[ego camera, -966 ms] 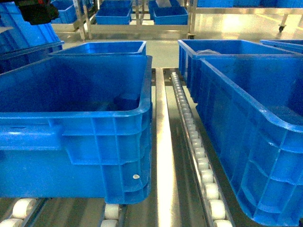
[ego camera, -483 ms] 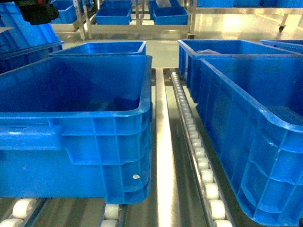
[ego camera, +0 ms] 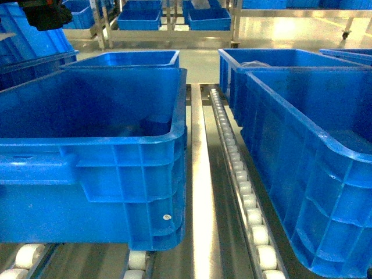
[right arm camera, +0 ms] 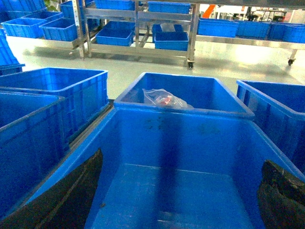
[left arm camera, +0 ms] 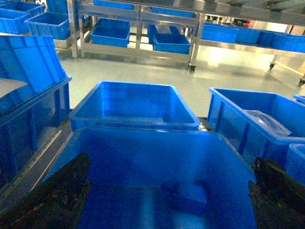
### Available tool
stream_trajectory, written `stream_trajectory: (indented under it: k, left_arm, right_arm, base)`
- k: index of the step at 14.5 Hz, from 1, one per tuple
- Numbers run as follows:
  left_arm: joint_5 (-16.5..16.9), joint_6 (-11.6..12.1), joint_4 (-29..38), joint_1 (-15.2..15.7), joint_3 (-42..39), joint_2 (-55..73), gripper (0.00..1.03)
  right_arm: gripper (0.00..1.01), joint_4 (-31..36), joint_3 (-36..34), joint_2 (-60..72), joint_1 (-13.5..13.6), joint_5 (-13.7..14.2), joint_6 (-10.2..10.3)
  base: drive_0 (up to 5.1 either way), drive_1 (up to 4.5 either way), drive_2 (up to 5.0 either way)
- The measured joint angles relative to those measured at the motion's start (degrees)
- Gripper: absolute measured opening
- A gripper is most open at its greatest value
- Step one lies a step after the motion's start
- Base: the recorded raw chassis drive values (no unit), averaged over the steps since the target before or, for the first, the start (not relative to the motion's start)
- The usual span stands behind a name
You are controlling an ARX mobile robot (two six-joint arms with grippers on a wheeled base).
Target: Sort blue parts and orange caps into right shelf containers
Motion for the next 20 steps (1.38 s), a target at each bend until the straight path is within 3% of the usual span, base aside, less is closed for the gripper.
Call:
stream_trajectory:
  k: [10,11,12,15,16,17,20]
  left_arm:
    - [0.0,0.0,0.0,0.0,0.0,0.0,0.98]
    - [-0.7,0.5,-0.6,0.0,0.0,0.0,0.97]
    - [-3.8,2.5,0.0,0.0,-3.0,-1.9,0.84]
    - [-3.3,4.1,4.3,1.4,-16.8,-11.5,0.43]
    - [-3.0,4.1,4.8,1.8,-20.5,-13.9,0.30]
    - [-1.8,4.1,5.2,2.8,-24.7,-17.1,0.14]
    - [0.3,4.2,5.2,4.2,-26.6,-19.0,0.05]
  right_arm:
    - [0.98,0.0,0.0,0.0,0.0,0.0,0.0]
    - [0.94,-1.9,0.0,-0.5,0.2,1.7,0.3]
    - [0.81,-2.2,-2.6,-2.7,0.8,5.0,1.0]
    - [0.38,-1.7,-11.5,-11.2,2.3,6.7,1.3]
    - [0.25,-2.3,-13.8,-13.8,4.1,9.5,1.3]
    - [0.09,-3.1,-16.5,-17.2,5.8,9.9,1.4]
    - [0.00,-3.7,-17.6,-18.9,6.0,9.9,1.3]
  base:
    - [0.0,0.00,0.0]
    - [0.0,0.00,0.0]
    - [0.0,0.00,0.0]
    - [0.0,0.00,0.0]
    - [0.0,0.00,0.0]
    - [0.0,0.00,0.0]
    - [0.0,0.00,0.0]
